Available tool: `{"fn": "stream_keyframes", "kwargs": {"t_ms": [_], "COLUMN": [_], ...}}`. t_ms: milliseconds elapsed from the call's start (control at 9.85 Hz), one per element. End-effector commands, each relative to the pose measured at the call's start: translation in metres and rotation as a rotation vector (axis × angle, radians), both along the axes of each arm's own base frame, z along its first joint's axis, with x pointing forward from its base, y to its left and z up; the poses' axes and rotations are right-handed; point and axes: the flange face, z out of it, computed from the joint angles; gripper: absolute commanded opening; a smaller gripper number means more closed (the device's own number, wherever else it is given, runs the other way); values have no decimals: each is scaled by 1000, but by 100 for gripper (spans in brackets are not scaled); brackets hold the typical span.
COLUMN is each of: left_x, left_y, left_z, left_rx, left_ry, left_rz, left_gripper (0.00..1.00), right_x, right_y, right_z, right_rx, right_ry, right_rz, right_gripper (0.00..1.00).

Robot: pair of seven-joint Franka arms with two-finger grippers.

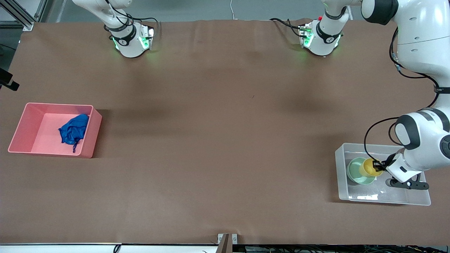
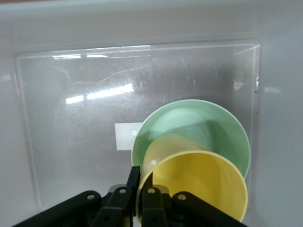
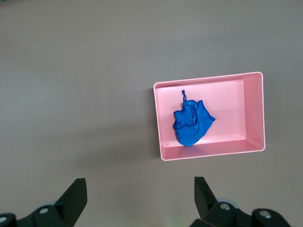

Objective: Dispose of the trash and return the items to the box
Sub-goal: 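Carry the yellow cup with the left gripper into the clear box, then lower the cup into the green bowl and open the left gripper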

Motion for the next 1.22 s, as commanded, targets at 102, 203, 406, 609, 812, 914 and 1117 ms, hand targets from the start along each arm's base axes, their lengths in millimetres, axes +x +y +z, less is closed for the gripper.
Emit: {"fn": "stream_keyframes", "kwargs": {"t_ms": [102,203,406,609,812,914,1117], "left_x": [-9,-5,-1,-10,-35,-52,-84], "left_y": [0,-1,-14,-31,-51,-62,-92], "left_z": [-21,-5,66,144,214,248,311], "left_rx": [-24,-23,-30,-48,-85,-73,-46], "left_ry": [25,0,-92,-157,-144,-125,-121], "left_rz": [19,12,-7,-23,-45,-48,-95], "left_gripper": [64,98,100,100,100,100,100], "right_x": [0,0,0,0,0,0,0], "right_y": [1,0,1,0,0,0,0], "right_z": [3,3,3,3,4,4,3], "right_rx": [-8,-8,-8,-8,-7,-8,-8], "right_ry": [4,4,4,4,2,2,4], "right_rz": [-6,-6,-4,-6,-5,-6,-4], "right_gripper": [100,100,100,100,100,100,100]}}
